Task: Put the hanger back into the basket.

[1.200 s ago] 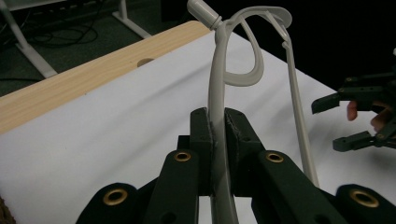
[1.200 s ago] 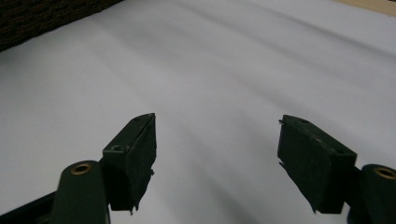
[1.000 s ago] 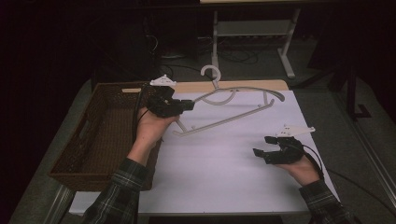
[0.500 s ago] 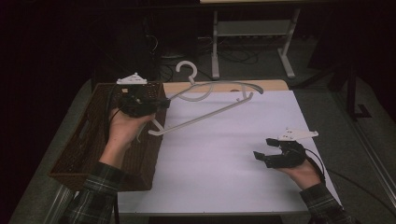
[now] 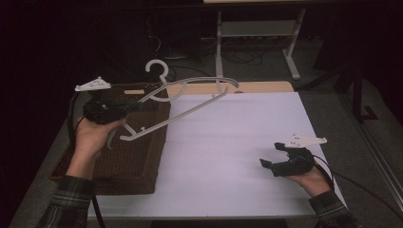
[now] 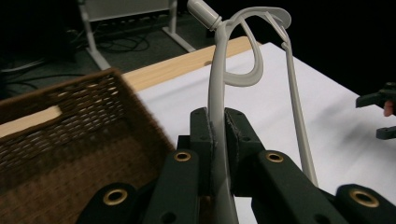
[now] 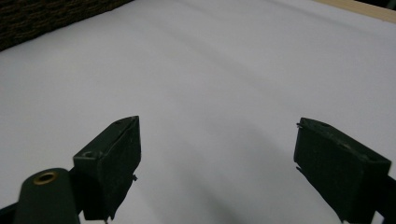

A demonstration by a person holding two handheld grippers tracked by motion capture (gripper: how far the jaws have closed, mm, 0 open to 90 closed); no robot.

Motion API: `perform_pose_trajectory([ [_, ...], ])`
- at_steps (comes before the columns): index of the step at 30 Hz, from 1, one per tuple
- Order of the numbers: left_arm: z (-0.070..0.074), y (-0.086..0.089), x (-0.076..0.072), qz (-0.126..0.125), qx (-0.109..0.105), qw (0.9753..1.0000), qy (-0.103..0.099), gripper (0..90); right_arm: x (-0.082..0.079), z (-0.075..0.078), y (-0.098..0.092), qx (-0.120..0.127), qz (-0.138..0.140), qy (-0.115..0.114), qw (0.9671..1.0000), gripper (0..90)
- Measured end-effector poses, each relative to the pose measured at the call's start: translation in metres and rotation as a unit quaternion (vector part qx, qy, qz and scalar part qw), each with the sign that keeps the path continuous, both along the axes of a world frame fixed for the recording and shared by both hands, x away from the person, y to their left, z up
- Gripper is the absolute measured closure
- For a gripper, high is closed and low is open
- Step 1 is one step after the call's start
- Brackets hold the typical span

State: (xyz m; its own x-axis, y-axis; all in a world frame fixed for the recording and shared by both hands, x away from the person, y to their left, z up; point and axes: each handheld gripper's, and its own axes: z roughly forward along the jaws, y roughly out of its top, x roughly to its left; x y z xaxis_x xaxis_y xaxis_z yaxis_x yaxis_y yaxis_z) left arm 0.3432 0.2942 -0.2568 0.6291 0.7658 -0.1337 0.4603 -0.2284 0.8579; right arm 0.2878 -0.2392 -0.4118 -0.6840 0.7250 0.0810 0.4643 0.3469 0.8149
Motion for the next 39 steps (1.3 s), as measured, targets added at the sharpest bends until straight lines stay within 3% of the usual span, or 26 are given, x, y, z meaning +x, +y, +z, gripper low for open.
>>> perform_pose_trajectory([
  [9,0.0,0.041,-0.014,0.032,0.006,0.9994,-0.008,83.0,0.002,-0.002,0.0,-0.003,-0.005,0.004,1.0,14.4],
  [17,-0.008,0.077,-0.02,0.078,0.015,0.9968,-0.009,83.0,0.004,-0.004,-0.002,-0.006,-0.009,0.007,0.9999,14.4],
  [23,-0.011,0.098,-0.025,0.105,0.024,0.9941,-0.01,83.0,0.004,-0.004,-0.002,-0.006,-0.012,0.009,0.9999,14.4],
  [32,-0.021,0.138,-0.033,0.156,0.015,0.9876,-0.005,83.0,0.006,-0.006,-0.003,-0.006,-0.014,0.01,0.9998,14.5],
  [39,-0.033,0.152,-0.036,0.174,0.032,0.9842,0.004,82.9,0.007,-0.006,-0.003,-0.008,-0.013,0.012,0.9998,14.8],
])
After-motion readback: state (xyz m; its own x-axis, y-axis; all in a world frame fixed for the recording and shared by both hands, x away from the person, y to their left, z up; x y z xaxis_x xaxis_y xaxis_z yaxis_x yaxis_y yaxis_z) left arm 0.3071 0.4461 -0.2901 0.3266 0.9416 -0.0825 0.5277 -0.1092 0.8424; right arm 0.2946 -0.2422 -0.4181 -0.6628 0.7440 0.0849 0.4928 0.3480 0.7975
